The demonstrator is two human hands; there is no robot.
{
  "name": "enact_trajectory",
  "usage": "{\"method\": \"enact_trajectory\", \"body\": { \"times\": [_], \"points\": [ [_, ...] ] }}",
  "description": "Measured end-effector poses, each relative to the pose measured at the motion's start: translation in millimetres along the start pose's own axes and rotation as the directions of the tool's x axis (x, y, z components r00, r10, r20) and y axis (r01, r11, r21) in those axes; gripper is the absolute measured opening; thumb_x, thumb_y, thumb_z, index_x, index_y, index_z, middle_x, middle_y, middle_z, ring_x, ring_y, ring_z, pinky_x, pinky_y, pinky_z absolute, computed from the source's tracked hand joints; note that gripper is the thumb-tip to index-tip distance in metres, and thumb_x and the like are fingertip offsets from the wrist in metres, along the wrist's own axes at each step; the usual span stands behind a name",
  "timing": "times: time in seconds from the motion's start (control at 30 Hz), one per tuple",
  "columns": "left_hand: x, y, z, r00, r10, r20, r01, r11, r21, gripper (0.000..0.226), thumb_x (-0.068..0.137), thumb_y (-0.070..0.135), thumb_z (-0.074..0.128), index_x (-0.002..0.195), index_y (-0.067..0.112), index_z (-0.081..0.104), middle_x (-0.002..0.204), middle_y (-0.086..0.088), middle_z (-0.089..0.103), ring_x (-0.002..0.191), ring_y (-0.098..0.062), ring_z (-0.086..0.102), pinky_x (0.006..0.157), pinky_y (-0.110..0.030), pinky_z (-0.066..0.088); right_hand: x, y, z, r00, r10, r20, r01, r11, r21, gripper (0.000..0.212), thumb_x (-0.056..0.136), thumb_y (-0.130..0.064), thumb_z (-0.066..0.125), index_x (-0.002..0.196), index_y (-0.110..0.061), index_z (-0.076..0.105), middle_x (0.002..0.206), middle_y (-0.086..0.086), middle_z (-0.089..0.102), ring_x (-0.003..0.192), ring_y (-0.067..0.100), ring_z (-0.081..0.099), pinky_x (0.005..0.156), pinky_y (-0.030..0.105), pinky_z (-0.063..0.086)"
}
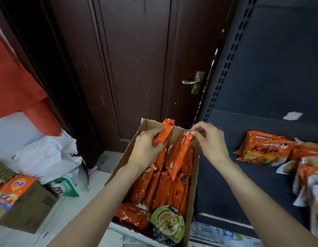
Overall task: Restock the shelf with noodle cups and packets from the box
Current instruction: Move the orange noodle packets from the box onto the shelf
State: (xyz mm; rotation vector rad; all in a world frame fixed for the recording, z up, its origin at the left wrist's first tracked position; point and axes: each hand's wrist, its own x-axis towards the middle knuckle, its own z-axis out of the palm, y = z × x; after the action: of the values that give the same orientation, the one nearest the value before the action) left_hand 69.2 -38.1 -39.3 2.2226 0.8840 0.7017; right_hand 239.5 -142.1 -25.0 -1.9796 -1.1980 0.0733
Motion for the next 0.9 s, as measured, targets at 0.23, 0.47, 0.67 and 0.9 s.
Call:
{"method": "enact_trajectory", "body": {
  "times": [0.23,0.47,0.67,0.9],
  "points": [
    [24.8,89.1,33.3,0.982,0.182,-0.041,-0.185,0.981,-0.064,0.048,0.083,0.009,0.061,0.129,0.021,0.056,0.121,0.000,0.062,0.112,-0.016,0.054,0.100,-0.023,0.037,-1.9,33.9,-104.6,0.946,0.016,-0.325,-0.011,1.000,0.017,0.012,0.085,-0.007,0.062,0.081,-0.018,0.063,0.083,-0.002,0.067,0.077,0.008,0.061,0.072,0.016,0.045],
    [31.3,146.5,97.8,0.967,0.245,0.066,-0.237,0.965,-0.113,0.049,0.084,0.008,0.061,0.131,0.020,0.054,0.121,-0.001,0.062,0.113,-0.016,0.055,0.096,-0.020,0.038,-25.9,102.8,-170.3,0.933,0.215,-0.289,-0.236,0.971,-0.040,0.009,0.083,-0.003,0.061,0.080,-0.012,0.064,0.075,-0.002,0.064,0.071,0.010,0.059,0.064,0.013,0.042],
    [23.9,163.4,143.1,0.973,0.199,0.118,-0.182,0.974,-0.135,0.047,0.086,0.008,0.061,0.130,0.023,0.055,0.118,0.002,0.061,0.109,-0.011,0.055,0.091,-0.017,0.040,-38.0,161.7,-180.3,0.920,0.316,-0.230,-0.342,0.936,-0.083,0.013,0.085,-0.003,0.059,0.081,-0.015,0.063,0.078,-0.003,0.063,0.077,0.011,0.058,0.067,0.020,0.038],
    [22.3,172.5,173.0,0.982,0.151,0.115,-0.142,0.986,-0.084,0.045,0.088,0.009,0.060,0.131,0.022,0.054,0.121,0.003,0.060,0.111,-0.013,0.054,0.093,-0.028,0.046,-24.6,201.8,-181.7,0.920,0.279,-0.275,-0.351,0.899,-0.262,0.007,0.087,-0.007,0.057,0.088,-0.011,0.063,0.090,0.005,0.065,0.076,0.019,0.061,0.064,0.025,0.045]
  ]
}}
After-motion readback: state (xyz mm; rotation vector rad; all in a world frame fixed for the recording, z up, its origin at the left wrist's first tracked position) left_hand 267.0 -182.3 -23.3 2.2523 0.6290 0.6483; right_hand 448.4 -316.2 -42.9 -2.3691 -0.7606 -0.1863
